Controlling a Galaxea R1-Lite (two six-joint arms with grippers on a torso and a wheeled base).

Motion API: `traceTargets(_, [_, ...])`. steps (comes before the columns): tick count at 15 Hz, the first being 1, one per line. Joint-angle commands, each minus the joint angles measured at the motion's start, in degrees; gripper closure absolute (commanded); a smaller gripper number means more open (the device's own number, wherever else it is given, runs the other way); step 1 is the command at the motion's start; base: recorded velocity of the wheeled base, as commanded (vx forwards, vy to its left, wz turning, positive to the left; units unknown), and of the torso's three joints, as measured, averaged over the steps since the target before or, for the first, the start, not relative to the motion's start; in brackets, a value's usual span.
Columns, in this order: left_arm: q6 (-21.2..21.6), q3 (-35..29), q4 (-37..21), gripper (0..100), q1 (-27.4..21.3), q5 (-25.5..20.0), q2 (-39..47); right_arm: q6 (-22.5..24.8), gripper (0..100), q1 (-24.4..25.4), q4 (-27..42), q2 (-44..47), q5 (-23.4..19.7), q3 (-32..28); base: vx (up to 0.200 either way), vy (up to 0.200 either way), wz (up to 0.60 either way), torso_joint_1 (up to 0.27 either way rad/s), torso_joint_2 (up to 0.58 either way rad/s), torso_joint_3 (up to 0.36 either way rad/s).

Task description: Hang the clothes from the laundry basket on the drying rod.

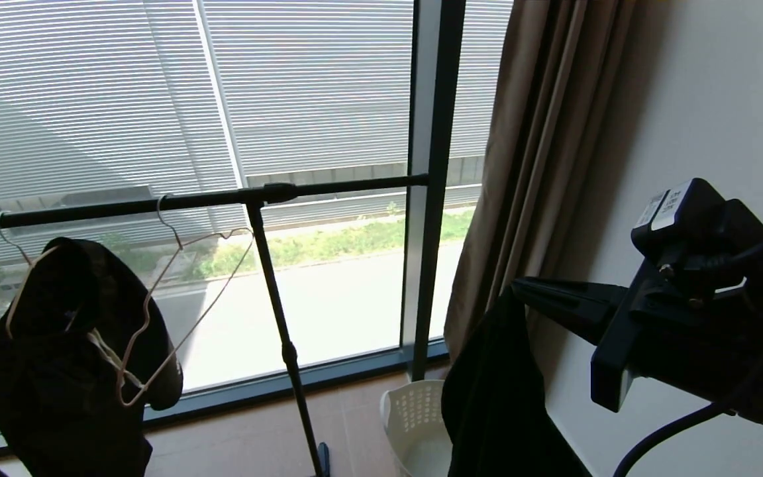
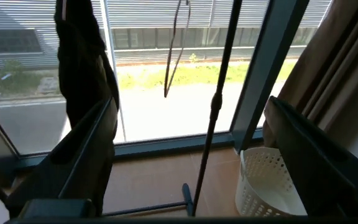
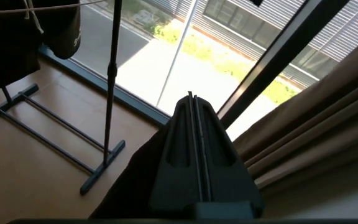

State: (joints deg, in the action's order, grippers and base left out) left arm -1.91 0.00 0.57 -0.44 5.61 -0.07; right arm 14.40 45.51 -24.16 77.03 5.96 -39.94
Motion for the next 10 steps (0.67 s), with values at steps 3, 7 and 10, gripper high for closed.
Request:
traceTargets(3, [0.0, 0.0, 0.0, 0, 0.0, 0.0, 0.1, 0.0, 100, 0.0, -0.1, -0.2, 0.0, 0.0, 0.0, 0.0, 0.2, 0.001, 0.0, 0.001])
traceTargets(7, [0.0, 0.0, 0.0, 0, 0.0, 0.1, 0.1, 0.0, 100, 0.0, -0.1, -0.6, 0.0, 0.2, 0.0, 0.0, 0.0, 0.0, 0.0, 0.0])
traceTargets(10, [0.0, 0.0, 0.0, 0, 0.0, 0.1, 0.1, 0.1, 100, -0.2, -0.1, -0.6, 0.0, 0.2, 0.0, 0.0, 0.0, 0.0, 0.0, 0.0])
